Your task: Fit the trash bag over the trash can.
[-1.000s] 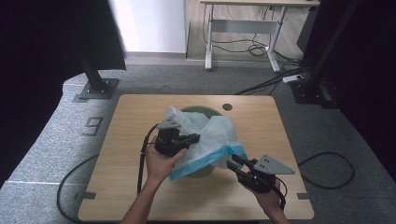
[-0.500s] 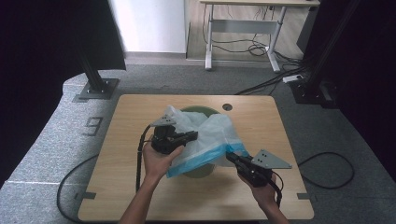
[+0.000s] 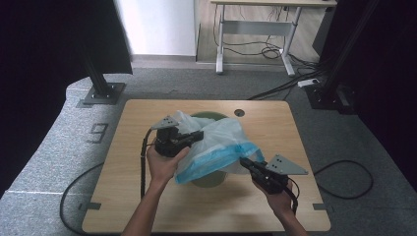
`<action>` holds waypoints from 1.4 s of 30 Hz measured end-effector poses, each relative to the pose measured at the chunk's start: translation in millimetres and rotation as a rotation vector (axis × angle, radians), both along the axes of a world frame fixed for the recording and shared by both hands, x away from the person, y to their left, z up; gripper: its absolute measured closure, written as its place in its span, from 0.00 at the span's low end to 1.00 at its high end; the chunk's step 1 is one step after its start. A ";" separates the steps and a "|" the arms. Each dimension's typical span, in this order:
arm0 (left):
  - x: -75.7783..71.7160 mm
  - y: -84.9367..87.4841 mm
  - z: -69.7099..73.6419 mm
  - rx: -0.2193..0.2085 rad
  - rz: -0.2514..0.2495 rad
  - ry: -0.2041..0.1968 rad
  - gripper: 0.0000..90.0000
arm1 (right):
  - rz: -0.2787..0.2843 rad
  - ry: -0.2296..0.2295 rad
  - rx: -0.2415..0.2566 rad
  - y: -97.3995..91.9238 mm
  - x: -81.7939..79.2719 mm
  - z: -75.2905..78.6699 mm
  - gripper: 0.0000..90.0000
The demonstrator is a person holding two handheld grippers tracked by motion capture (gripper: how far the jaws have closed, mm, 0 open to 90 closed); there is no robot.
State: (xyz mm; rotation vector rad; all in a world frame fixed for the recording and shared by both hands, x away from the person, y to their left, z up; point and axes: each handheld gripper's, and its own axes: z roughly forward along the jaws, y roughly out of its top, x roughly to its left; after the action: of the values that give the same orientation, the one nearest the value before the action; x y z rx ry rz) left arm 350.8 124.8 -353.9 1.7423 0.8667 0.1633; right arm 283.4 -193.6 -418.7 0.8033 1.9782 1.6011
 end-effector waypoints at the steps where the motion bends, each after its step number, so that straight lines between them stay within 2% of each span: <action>1: 1.7 2.8 1.1 -0.002 0.012 -0.011 1.00 | -0.003 -0.001 -0.005 -0.7 0.9 0.3 0.99; 10: 14.3 29.5 4.7 -0.073 0.062 -0.019 1.00 | -0.054 0.018 -0.035 -12.6 14.3 -1.1 0.99; 15: 15.6 42.1 5.0 -0.091 0.080 -0.023 1.00 | -0.094 0.035 -0.041 -22.7 26.0 -0.7 0.99; 20: 11.2 52.1 2.4 -0.099 0.085 -0.030 1.00 | -0.116 0.030 -0.038 -30.8 26.8 -0.3 0.99; 29: -7.3 76.8 -11.3 -0.113 0.109 -0.028 1.00 | -0.094 0.030 -0.036 -36.5 9.0 -5.7 0.99; 34: -20.0 84.3 -21.7 -0.122 0.101 -0.026 1.00 | -0.055 0.043 -0.014 -34.7 -5.1 -9.8 0.99; 37: -29.6 87.7 -27.2 -0.110 0.107 -0.037 1.00 | -0.033 0.041 -0.016 -32.5 -12.5 -12.0 0.99; 42: -33.8 93.5 -36.2 -0.115 0.112 -0.026 1.00 | 0.003 0.057 -0.033 -28.3 -17.9 -24.7 0.99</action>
State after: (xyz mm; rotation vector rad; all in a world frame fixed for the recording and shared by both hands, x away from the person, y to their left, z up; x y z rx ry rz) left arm 317.1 218.3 -390.1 1.5827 0.9375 0.2056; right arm 265.4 -221.9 -443.5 0.8428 2.0411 1.5591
